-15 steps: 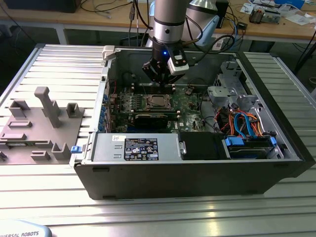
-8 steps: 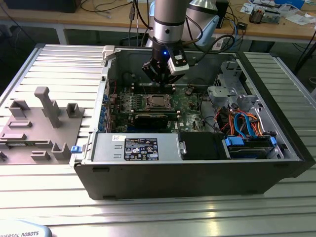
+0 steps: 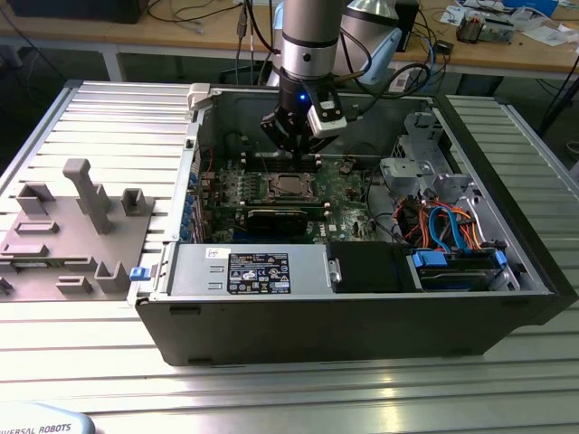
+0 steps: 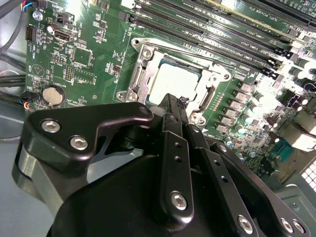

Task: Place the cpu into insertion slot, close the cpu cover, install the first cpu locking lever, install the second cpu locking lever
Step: 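Install the first cpu locking lever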

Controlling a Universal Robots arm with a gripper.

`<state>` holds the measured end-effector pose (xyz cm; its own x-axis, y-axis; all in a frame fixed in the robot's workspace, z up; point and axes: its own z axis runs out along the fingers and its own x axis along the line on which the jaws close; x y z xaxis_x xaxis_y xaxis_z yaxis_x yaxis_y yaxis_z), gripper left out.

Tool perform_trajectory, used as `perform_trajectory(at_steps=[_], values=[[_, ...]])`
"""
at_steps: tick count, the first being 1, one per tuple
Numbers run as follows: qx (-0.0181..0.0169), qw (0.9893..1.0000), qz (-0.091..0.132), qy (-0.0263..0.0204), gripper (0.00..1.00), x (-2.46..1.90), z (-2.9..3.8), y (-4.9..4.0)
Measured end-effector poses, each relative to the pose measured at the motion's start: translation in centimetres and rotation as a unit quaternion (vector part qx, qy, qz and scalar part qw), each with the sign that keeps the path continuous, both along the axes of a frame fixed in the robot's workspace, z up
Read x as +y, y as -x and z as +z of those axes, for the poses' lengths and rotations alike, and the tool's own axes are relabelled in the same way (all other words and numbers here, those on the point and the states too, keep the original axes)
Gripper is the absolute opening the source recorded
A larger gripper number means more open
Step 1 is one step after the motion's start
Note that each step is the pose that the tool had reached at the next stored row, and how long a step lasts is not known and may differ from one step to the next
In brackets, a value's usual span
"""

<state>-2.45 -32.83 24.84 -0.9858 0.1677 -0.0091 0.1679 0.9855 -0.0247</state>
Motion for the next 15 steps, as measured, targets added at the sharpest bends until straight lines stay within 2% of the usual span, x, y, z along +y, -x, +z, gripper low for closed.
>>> perform_trajectory(at_steps=[15], values=[[0.0000, 1.0000, 0.005, 0.0000, 0.11, 0.00, 0.00, 0.00]])
